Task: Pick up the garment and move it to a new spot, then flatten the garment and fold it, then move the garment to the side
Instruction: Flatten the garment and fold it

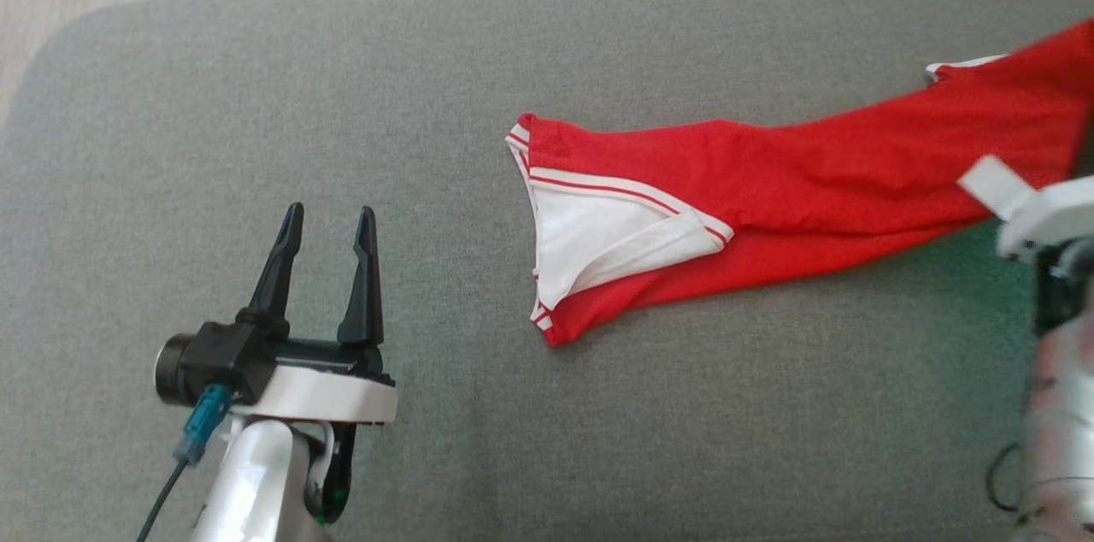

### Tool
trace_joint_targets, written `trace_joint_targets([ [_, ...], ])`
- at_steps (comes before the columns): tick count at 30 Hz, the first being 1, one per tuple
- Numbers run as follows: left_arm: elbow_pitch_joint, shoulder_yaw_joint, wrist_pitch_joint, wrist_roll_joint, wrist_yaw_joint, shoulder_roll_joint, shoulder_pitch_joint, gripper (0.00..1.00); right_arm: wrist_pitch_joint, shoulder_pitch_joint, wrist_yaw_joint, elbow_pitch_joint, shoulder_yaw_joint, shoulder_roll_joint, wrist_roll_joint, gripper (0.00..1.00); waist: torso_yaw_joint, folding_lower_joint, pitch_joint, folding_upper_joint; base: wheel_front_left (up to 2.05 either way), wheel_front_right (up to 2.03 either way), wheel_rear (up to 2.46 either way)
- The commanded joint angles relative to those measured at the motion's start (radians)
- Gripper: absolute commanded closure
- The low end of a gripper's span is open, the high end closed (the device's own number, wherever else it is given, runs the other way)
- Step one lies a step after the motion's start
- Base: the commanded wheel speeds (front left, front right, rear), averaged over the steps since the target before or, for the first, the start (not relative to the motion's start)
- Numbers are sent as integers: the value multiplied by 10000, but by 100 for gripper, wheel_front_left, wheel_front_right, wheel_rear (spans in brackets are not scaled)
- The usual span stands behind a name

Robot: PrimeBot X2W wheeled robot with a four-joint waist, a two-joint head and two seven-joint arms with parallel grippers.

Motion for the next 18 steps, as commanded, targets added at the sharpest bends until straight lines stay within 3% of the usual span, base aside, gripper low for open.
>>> trace_joint_targets([
  [1, -273, 395, -51, 21, -31, 35, -189, 0, 13, -344, -9, -369, 376, 86, 79, 100, 18, 2, -46, -1, 0, 0, 0],
  [8, -259, 399, -51, -71, -41, 18, -126, 0, 342, -265, -9, -838, 2355, 517, 1295, 100, 321, 2, -352, -1, 0, 0, 0],
  [18, -263, 122, -51, -275, 16, 11, -136, 0, 882, 238, -9, -977, 7115, 543, 4980, 100, 1020, 2, -412, -1, 0, 0, 0],
])
